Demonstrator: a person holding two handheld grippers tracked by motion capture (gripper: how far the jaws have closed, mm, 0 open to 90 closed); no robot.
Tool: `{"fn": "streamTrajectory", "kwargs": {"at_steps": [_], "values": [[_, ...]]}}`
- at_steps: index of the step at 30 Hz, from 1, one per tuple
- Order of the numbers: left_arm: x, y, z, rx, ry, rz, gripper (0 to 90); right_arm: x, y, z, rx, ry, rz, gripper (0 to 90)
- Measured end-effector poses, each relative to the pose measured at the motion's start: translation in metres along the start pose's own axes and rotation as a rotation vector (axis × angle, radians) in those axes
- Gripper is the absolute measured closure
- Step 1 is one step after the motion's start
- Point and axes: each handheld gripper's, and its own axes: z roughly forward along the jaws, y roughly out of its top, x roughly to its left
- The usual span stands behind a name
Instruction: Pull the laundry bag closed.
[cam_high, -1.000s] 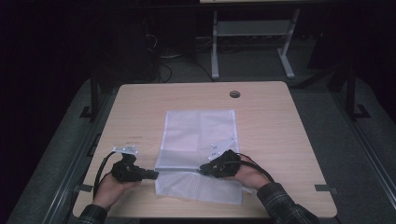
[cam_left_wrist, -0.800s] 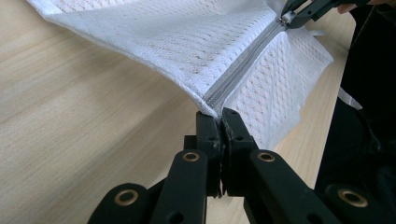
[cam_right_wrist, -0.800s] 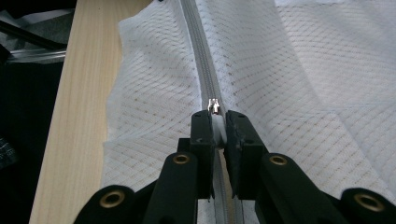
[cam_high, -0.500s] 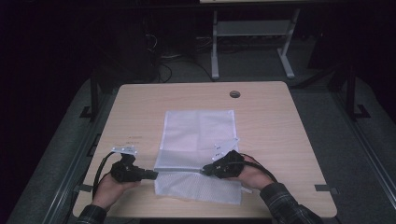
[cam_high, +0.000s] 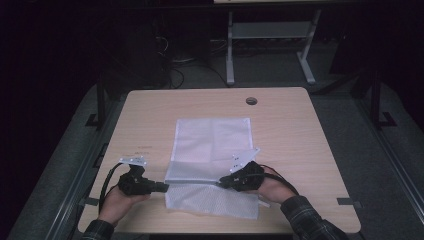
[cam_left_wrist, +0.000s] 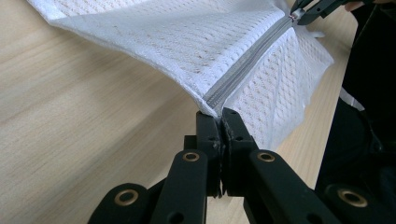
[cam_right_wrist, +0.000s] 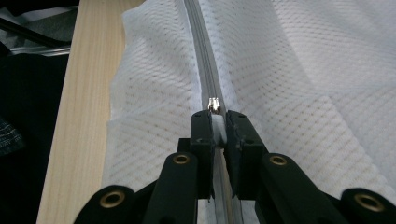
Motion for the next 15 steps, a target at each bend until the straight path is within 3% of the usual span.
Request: {"fn": "streamTrajectory", "kwargs": {"at_steps": [15], "values": [[0.0014, -0.0012, -0.0008, 0.001, 0.002, -0.005, 87.6, -0.0013, -0.0085, -0.0100, 0.006, -0.013, 0.013, 81.2]]}}
